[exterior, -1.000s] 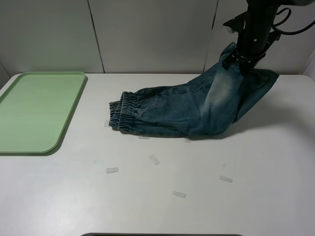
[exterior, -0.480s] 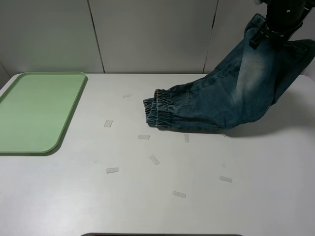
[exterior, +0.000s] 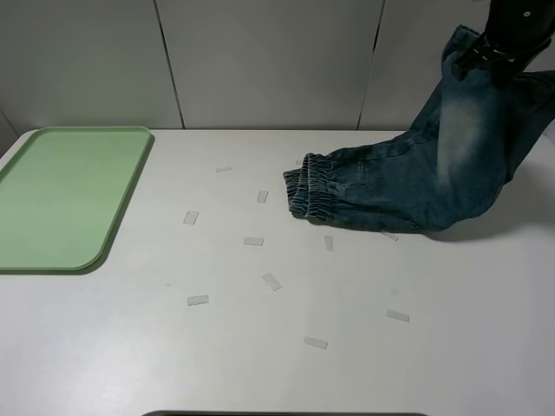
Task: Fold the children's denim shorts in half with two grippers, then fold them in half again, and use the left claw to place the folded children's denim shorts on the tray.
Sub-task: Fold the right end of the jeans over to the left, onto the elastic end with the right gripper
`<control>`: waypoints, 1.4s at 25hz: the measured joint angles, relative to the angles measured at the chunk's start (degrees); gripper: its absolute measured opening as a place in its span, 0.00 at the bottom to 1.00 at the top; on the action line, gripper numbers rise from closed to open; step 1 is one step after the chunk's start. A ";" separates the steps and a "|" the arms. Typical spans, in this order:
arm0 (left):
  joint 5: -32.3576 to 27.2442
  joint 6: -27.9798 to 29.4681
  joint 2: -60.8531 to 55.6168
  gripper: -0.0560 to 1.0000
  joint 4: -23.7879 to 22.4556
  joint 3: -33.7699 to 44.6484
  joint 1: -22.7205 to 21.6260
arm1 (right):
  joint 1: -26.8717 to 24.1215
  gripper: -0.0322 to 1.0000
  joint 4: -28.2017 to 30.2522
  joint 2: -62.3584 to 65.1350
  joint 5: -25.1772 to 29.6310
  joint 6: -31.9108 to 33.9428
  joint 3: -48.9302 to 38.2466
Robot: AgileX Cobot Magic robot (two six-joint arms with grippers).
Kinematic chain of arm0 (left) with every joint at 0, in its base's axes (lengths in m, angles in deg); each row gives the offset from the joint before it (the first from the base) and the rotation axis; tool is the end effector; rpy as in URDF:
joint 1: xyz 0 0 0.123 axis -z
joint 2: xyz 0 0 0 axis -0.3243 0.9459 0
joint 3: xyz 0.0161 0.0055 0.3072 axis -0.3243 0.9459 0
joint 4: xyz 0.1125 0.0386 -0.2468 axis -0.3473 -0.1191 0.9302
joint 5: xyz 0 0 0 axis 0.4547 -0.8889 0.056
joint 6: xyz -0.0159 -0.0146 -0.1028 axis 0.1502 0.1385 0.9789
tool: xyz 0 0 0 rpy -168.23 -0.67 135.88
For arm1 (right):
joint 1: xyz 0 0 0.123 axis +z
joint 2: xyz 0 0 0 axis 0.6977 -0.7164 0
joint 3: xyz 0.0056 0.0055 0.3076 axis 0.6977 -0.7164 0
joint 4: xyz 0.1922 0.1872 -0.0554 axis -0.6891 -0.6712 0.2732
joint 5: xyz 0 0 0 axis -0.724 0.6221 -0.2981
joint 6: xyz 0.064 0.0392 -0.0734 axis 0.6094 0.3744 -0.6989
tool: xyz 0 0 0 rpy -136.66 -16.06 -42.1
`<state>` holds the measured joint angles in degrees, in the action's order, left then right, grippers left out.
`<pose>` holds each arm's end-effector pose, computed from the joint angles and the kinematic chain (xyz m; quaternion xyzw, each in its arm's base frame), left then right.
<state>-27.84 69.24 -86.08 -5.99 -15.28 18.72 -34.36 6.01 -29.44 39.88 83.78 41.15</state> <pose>0.0062 -0.0044 0.2775 0.0110 0.8551 -0.0162 0.5182 0.4607 0.0393 0.2947 -0.1627 0.9563 -0.1973 0.1419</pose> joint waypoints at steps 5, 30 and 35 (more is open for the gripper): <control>0.00 0.00 0.00 0.91 0.00 0.00 0.00 | 4.65 0.06 -0.83 0.00 0.00 4.69 0.00; 0.00 0.00 0.00 0.91 0.00 0.00 0.00 | 23.20 0.06 -6.31 -8.41 -0.09 20.32 0.00; 0.00 0.00 0.00 0.91 0.00 0.00 0.00 | 23.57 0.14 -6.25 -8.62 -0.09 21.16 0.00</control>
<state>-27.84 69.24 -86.08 -5.99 -15.28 18.72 -10.79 -0.24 -38.06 39.79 104.94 41.15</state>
